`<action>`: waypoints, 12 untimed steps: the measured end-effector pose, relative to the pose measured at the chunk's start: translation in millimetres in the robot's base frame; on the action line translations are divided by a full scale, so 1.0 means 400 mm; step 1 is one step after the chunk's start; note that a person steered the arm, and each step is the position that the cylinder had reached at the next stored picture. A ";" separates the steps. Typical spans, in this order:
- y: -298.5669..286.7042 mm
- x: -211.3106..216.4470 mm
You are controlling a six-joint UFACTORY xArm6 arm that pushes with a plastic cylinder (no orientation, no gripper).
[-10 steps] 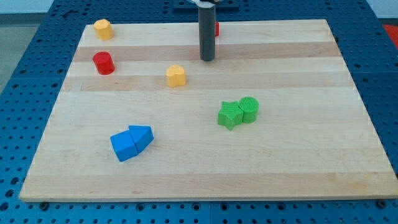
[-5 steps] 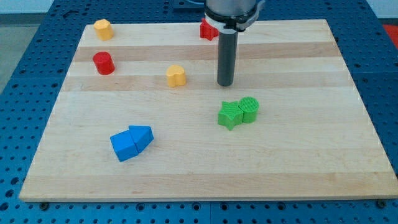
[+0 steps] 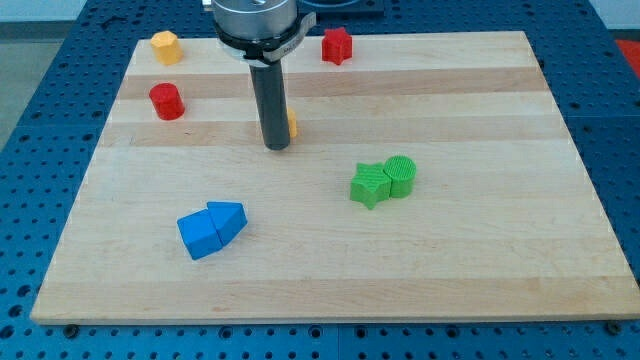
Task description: Push the yellow heart to the top right
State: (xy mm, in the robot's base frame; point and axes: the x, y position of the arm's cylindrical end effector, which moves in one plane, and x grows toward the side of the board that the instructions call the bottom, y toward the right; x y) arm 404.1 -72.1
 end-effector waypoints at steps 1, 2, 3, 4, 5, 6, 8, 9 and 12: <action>-0.004 0.000; -0.064 0.000; -0.149 0.001; -0.199 -0.017; -0.147 -0.067; -0.046 -0.078; 0.015 -0.078; 0.014 -0.056; 0.234 -0.123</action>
State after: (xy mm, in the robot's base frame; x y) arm 354.9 21.6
